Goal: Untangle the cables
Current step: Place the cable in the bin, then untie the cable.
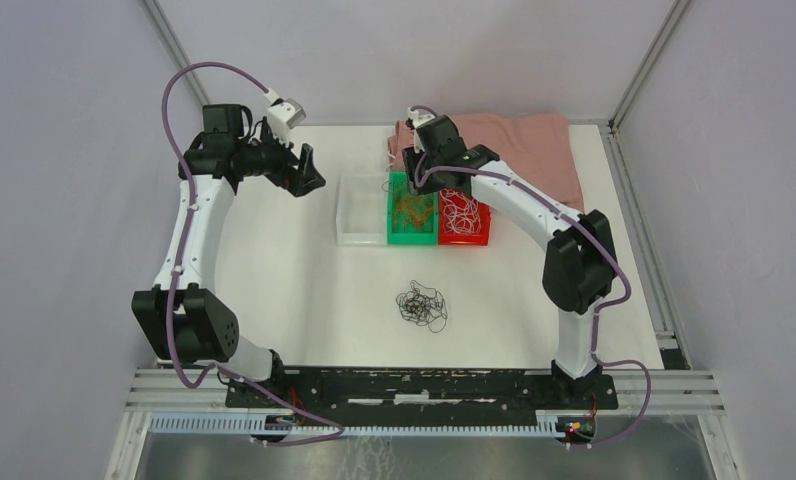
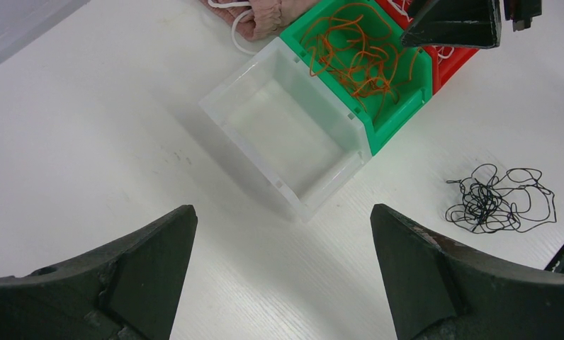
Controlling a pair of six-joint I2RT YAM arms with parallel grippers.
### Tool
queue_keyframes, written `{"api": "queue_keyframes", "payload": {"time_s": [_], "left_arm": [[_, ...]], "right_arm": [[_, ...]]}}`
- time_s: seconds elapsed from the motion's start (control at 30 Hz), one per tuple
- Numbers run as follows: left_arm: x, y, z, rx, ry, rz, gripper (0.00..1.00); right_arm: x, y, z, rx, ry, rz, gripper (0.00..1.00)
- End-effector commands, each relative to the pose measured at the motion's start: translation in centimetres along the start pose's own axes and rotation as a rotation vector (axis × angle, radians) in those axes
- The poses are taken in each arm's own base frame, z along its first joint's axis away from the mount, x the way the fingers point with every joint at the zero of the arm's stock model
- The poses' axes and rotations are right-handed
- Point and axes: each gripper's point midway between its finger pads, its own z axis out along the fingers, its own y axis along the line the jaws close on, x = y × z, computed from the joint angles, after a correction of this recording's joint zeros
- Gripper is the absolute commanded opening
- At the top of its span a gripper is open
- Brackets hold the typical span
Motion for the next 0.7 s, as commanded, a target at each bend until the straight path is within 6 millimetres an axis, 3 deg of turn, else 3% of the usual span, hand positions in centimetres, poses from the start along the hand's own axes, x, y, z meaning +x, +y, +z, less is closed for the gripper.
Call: {"api": "queue_keyframes", "payload": {"time_s": [0.0,0.1,0.17,0.27,0.43,0.57,0.67], "left_arm": [[-3.0,-0.1,-1.9,-0.035,-0.08,0.062,0.99],[-2.5,-0.2,-1.9,-0.033,-0.064,0.069,0.99],[-2.0,-0.3,-1.8,-0.023,-0.051,0.07,0.99],[-1.2,-0.7,-1.7,0.0,-0.03,0.067,0.99],[0.3,-1.2,-1.3,0.028,-0.002,0.074,0.99],[1.2,-1.6,-1.1,0.055,0.01,0.08,0.99],[1.4,-2.2,-1.2,0.079,0.015,0.075,0.99]], "right_arm": [[-0.4,-0.8,0.7,0.04,-0.021,-0.015,0.44],[0.0,0.0,0.1,-0.006,-0.072,-0.045,0.47],[-0.3,1.3,-2.0,-0.049,-0.137,-0.101,0.55],[1.2,3.6,-5.9,-0.098,-0.15,-0.181,0.62],[8.2,3.9,-9.5,-0.126,-0.034,-0.153,0.64],[13.9,5.0,-9.5,-0.225,0.076,-0.144,0.64],[16.5,5.7,-8.3,-0.288,0.156,-0.164,0.62]]}}
